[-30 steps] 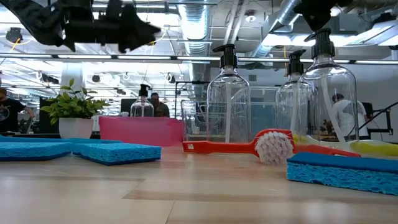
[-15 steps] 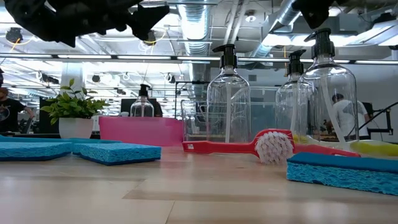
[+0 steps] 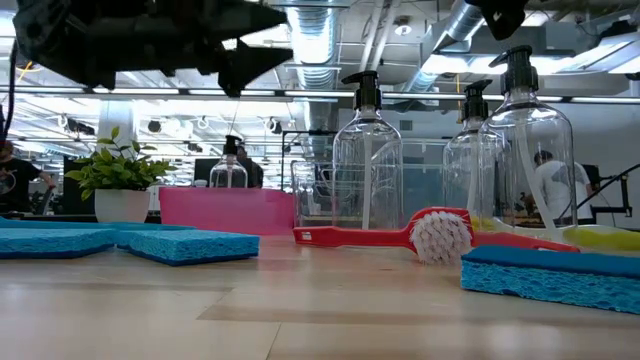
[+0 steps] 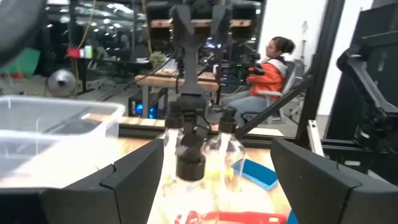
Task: Pick & Place Kitchen Sink Supplies
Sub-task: Put the middle left transparent soap dispenser into the red bin
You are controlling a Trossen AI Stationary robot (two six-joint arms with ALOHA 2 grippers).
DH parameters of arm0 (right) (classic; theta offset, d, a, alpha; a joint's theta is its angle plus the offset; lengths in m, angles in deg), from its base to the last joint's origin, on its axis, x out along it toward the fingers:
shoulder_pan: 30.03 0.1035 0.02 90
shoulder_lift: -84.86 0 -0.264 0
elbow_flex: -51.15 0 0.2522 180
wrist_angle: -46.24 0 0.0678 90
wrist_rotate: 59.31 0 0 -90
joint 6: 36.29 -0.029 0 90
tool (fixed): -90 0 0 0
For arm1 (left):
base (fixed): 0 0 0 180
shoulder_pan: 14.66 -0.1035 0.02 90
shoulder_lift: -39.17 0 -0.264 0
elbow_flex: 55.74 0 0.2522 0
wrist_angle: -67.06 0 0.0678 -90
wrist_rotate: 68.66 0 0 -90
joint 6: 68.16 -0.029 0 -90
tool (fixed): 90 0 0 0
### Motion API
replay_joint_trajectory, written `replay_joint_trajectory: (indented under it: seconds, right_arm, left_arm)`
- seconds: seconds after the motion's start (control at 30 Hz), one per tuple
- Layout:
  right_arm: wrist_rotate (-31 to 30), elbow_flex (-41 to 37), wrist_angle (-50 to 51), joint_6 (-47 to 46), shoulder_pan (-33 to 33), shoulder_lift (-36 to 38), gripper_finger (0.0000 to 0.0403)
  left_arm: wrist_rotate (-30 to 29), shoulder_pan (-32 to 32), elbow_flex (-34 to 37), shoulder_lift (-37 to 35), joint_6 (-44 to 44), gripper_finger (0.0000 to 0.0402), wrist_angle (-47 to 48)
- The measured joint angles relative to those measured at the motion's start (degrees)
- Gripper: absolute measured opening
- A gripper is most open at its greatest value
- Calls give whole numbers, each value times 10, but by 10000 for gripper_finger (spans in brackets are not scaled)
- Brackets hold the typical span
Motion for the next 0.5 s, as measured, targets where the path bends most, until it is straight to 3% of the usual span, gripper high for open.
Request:
replay_joint_trajectory:
  seconds: [0.5]
  right_arm:
    - [2,0,26,0,0,0,123]
  left_arm:
    - [-10,14,-94,139,9,299,-1]
